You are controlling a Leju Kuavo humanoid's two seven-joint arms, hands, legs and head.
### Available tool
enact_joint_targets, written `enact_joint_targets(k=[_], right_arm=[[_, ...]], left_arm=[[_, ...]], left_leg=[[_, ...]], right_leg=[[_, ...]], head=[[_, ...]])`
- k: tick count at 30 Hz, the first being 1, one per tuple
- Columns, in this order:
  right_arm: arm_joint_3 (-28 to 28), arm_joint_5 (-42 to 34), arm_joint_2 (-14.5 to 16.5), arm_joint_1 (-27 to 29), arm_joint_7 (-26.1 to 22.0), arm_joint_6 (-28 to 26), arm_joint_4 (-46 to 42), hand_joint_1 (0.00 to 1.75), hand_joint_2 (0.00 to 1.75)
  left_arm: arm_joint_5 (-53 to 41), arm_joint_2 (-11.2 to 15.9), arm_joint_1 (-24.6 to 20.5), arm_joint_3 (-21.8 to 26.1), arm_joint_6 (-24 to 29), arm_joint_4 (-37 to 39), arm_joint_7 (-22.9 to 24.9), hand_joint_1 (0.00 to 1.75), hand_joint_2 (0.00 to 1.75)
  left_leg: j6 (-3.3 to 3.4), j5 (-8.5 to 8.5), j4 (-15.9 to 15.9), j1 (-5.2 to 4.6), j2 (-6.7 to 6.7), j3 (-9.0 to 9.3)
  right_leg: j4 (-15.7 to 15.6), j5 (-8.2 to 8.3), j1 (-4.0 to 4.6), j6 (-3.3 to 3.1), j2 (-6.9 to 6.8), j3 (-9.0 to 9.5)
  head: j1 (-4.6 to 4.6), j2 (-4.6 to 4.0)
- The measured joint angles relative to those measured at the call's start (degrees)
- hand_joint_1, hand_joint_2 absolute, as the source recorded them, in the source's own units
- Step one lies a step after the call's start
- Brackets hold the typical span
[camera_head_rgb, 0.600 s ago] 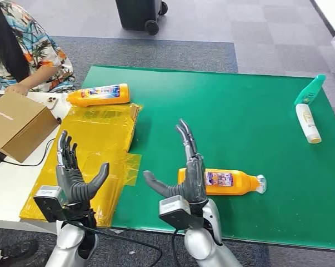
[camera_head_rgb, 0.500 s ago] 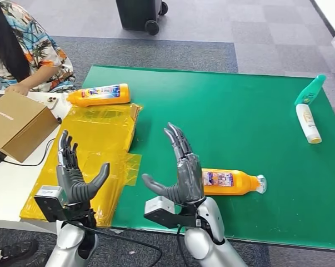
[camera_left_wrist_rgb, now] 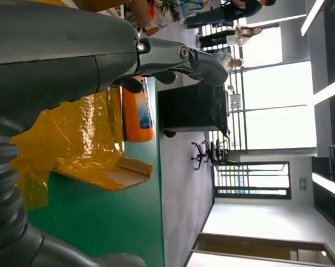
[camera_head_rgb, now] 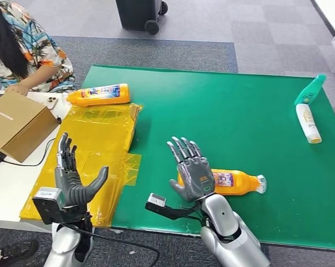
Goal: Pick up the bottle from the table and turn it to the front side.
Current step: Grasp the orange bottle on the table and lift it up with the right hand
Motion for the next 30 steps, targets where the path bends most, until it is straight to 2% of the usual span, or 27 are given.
enact_joint_targets(k=[8, 13, 23, 30], right_arm=[[-0.58, 5.92, -3.58, -1.3, 5.47, 8.82, 1.82, 0.0, 1.75], [-1.48, 8.26, -6.11, -2.21, 7.91, 12.44, 1.72, 0.0, 1.75], [-3.05, 9.47, -11.01, -4.09, 9.01, 22.65, 0.73, 0.0, 1.75], [-3.28, 8.27, -13.84, -5.1, 9.04, 26.34, 0.38, 0.0, 1.75]], left_arm=[[-0.74, -0.97, 0.64, 1.76, -1.57, -0.88, 0.14, 0.0, 1.75], [-1.16, -1.45, 1.22, 2.7, -2.23, -1.39, 0.22, 0.0, 1.75], [-0.96, -2.37, 1.91, 4.42, -2.47, -2.44, 0.02, 0.0, 1.75], [-0.53, -2.79, 2.2, 5.45, -2.54, -2.88, -0.17, 0.0, 1.75]], left_leg=[[0.0, 0.0, 0.0, -0.01, 0.01, 0.05], [0.05, -0.05, 0.0, -0.01, 0.01, 0.21], [0.08, -0.16, 0.0, -0.02, 0.01, 0.89], [0.14, -0.21, 0.0, -0.02, 0.01, 1.18]], right_leg=[[-0.01, 0.01, -0.01, 0.0, 0.01, 0.03], [-0.03, -0.03, -0.02, 0.04, 0.01, 0.2], [-0.09, -0.07, -0.02, 0.09, 0.01, 0.88], [-0.13, -0.1, -0.01, 0.14, 0.01, 1.19]], head=[[0.01, 0.01], [0.0, 0.0], [0.01, 0.0], [0.02, 0.01]])
